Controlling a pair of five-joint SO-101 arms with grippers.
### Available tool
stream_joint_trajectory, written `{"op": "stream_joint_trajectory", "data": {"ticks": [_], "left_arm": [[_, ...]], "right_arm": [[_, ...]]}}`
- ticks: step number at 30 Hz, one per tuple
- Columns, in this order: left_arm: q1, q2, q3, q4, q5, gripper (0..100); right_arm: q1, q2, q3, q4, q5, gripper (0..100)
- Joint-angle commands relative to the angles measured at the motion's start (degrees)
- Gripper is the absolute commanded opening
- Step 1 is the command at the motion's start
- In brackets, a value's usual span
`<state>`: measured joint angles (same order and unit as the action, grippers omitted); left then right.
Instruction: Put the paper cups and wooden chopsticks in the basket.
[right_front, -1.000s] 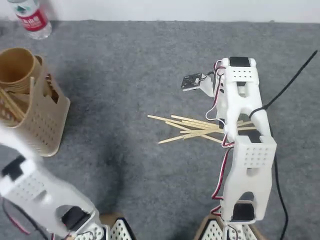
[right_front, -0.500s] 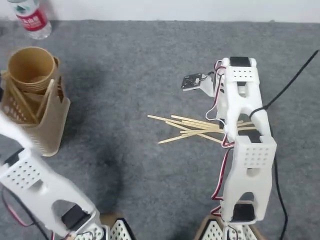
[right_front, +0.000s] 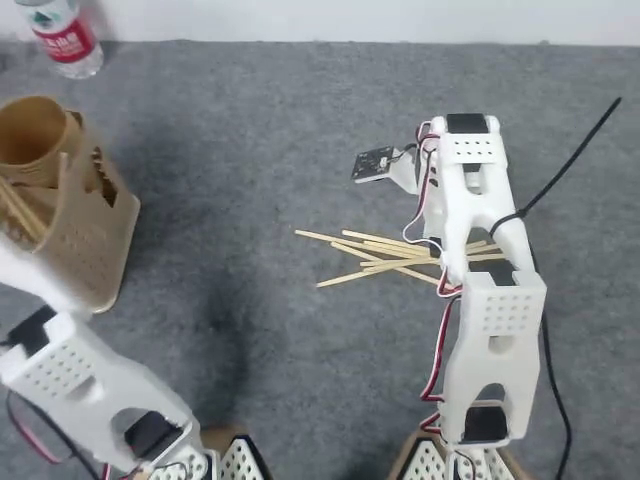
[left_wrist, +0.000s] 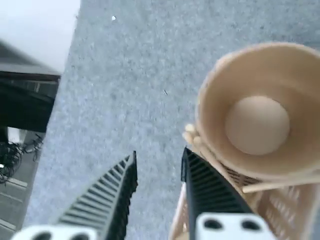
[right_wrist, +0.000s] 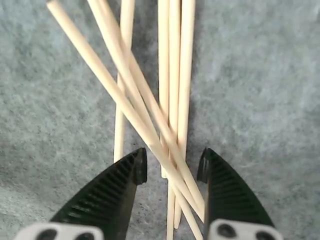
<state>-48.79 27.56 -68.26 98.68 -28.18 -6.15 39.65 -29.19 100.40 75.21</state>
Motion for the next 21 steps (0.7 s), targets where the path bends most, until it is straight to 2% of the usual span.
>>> {"op": "stream_joint_trajectory", "data": {"ticks": [1,11,15,18,21], "left_arm": [[-0.97,-2.99,4.62,1.93,-0.26,14],[-0.62,-2.46,21.32,1.85,-2.81,14],[1.67,-2.37,26.59,0.97,-5.63,13],[4.84,-2.37,27.47,0.79,-6.68,1],[8.35,-2.37,27.82,1.23,-8.88,1]], "right_arm": [[0.84,-4.35,-1.58,1.8,-0.7,17.0],[0.31,-4.35,-1.58,1.8,-0.79,17.0],[0.31,-4.35,-1.58,1.8,-2.11,17.0],[0.31,-4.35,-1.58,1.71,-3.52,16.9],[0.48,-4.35,-1.58,1.71,-3.52,16.9]]}}
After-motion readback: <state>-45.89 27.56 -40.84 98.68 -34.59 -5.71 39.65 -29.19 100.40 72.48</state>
